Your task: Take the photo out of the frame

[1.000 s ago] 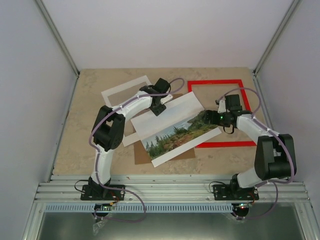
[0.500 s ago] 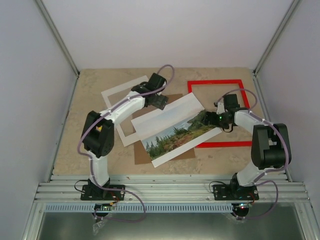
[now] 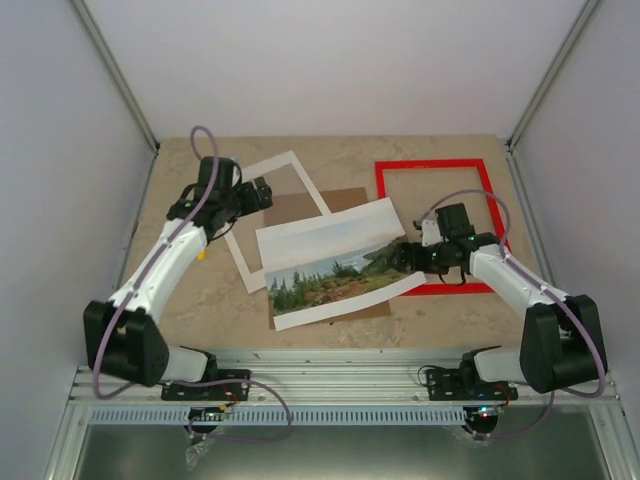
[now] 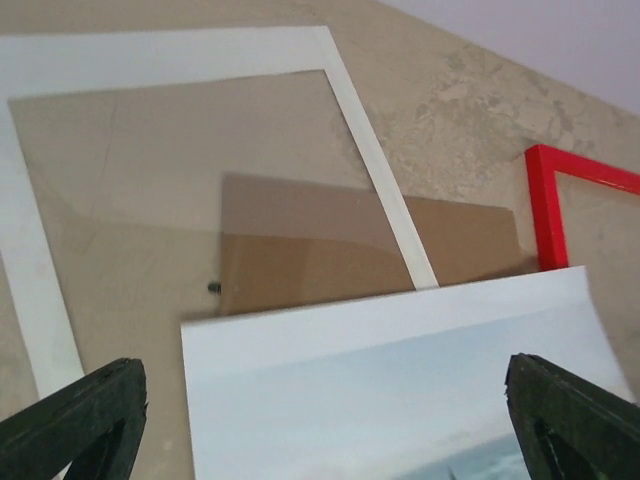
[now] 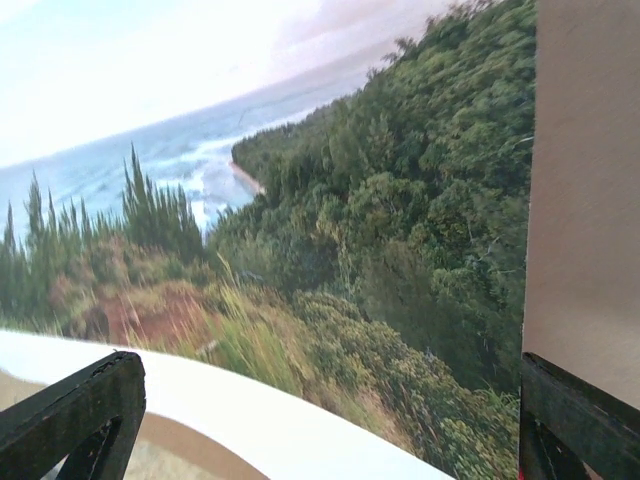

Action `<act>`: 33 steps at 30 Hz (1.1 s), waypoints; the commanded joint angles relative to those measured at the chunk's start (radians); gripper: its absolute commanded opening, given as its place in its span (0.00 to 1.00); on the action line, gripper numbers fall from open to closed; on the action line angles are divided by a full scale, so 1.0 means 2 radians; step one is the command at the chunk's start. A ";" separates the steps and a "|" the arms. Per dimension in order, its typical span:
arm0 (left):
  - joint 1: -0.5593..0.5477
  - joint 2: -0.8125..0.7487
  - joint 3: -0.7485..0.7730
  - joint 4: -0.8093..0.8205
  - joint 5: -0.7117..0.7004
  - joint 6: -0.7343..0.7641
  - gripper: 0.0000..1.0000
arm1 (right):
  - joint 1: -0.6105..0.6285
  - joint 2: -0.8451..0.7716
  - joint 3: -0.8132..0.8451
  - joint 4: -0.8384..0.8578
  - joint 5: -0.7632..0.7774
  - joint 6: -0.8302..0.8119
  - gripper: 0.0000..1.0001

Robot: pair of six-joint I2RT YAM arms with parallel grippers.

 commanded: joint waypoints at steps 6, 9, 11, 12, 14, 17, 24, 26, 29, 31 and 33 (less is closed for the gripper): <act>0.016 -0.171 -0.088 -0.002 0.048 -0.067 1.00 | 0.071 -0.052 -0.042 -0.018 -0.004 0.056 0.98; 0.016 -0.221 -0.109 -0.008 0.046 -0.081 1.00 | 0.087 -0.063 -0.049 -0.017 -0.014 0.060 0.98; 0.016 -0.252 -0.123 -0.007 0.047 -0.093 1.00 | 0.101 -0.063 -0.050 -0.017 -0.022 0.061 0.98; 0.015 -0.267 -0.132 -0.004 0.047 -0.100 1.00 | 0.113 -0.062 -0.051 -0.014 -0.026 0.063 0.98; 0.015 -0.299 -0.151 0.005 0.048 -0.113 1.00 | 0.134 -0.064 -0.056 -0.009 -0.025 0.075 0.98; 0.016 -0.336 -0.174 0.011 0.041 -0.129 1.00 | 0.143 -0.079 -0.061 -0.010 0.002 0.088 0.98; 0.016 -0.380 -0.174 -0.018 0.030 -0.128 1.00 | 0.111 -0.131 -0.025 -0.063 0.115 0.061 0.98; 0.016 -0.396 -0.169 -0.024 0.022 -0.122 1.00 | 0.085 -0.151 -0.012 -0.071 0.134 0.044 0.98; 0.015 -0.426 -0.162 -0.033 -0.002 -0.112 1.00 | 0.044 -0.190 0.016 -0.078 0.162 0.020 0.98; 0.015 -0.444 -0.155 -0.041 -0.021 -0.106 1.00 | 0.023 -0.213 0.037 -0.081 0.187 0.005 0.98; 0.016 -0.464 -0.148 -0.047 -0.036 -0.095 1.00 | 0.011 -0.235 0.056 -0.082 0.206 -0.002 0.98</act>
